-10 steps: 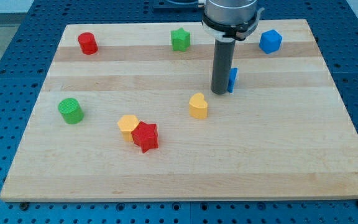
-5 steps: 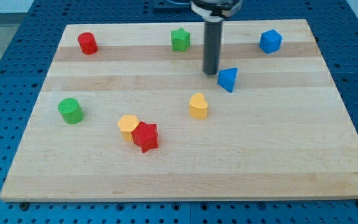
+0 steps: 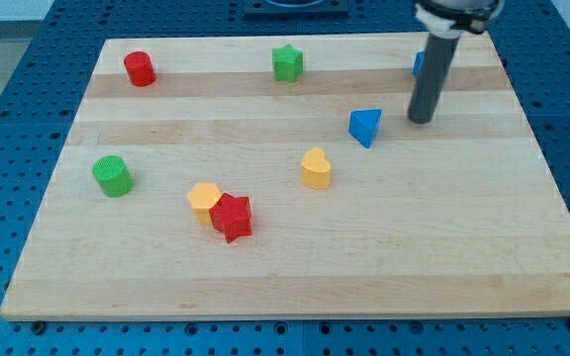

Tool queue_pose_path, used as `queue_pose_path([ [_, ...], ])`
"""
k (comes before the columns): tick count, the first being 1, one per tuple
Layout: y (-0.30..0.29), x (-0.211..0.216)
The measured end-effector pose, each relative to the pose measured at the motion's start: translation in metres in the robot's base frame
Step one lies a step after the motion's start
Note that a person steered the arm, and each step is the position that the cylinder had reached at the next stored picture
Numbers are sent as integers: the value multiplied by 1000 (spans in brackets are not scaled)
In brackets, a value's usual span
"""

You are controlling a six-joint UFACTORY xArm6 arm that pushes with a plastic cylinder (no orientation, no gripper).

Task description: Slightly push the blue triangle towards diagnol to the yellow heart

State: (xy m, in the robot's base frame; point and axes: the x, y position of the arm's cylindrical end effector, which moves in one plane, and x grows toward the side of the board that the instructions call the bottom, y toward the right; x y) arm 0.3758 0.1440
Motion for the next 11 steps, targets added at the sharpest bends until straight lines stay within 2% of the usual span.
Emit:
queue_pose_path([
  [1,-29,6],
  [3,-50,9],
  [4,-29,-28],
  [5,-80,-51],
  [6,-123,-46],
  [7,-123,-24],
  [10,37,30],
  [11,37,34],
])
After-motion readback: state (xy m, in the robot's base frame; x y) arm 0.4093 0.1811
